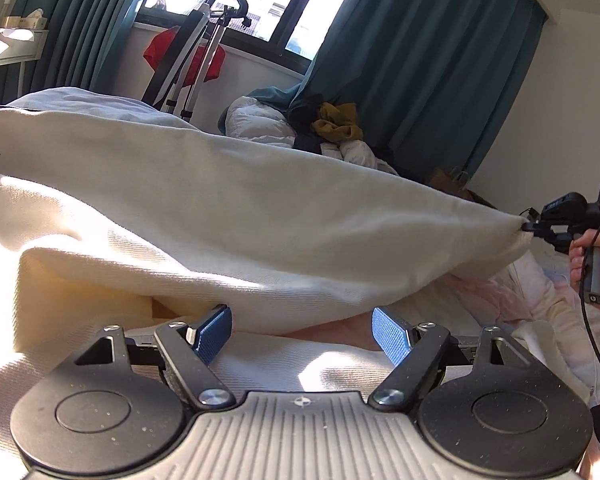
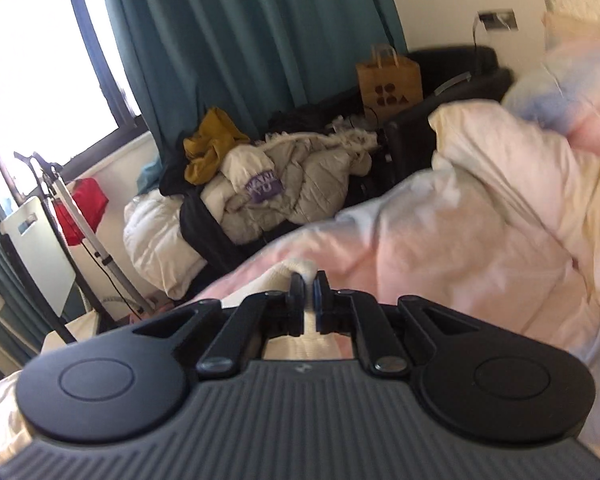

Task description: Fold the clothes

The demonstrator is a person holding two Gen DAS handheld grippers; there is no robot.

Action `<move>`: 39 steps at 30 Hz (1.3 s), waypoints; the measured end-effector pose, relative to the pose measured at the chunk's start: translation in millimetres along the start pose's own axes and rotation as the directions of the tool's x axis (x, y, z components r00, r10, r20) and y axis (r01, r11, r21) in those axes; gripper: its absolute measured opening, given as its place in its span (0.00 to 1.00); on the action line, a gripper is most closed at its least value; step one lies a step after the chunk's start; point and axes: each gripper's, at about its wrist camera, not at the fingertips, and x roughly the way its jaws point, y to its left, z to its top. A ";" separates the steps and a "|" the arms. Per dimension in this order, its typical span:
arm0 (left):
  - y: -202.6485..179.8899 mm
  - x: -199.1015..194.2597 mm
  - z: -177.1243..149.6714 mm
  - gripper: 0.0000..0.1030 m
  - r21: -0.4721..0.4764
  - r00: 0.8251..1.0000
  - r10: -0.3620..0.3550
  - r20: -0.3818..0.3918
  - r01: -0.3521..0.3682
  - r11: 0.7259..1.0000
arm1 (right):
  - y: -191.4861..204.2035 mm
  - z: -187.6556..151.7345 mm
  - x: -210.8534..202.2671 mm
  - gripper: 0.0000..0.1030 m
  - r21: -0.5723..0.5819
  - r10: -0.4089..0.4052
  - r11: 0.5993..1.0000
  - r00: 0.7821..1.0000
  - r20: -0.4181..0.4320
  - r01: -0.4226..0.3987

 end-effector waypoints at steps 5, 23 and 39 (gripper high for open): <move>1.5 -1.8 -0.1 0.77 -0.012 1.000 0.007 -0.006 -0.007 1.000 | -37.9 -29.5 -14.9 0.15 0.112 0.009 0.994 0.999 -0.037 -0.005; 3.6 -2.6 -1.4 0.77 -0.043 1.000 0.006 -0.024 -0.007 0.999 | -17.9 -74.8 47.4 0.58 0.375 0.112 0.927 0.966 -0.235 -0.017; 26.6 -16.8 17.4 0.78 -0.160 0.999 -0.019 0.028 0.023 0.987 | 45.1 29.8 14.4 0.10 -0.030 -0.035 0.999 0.997 0.063 0.037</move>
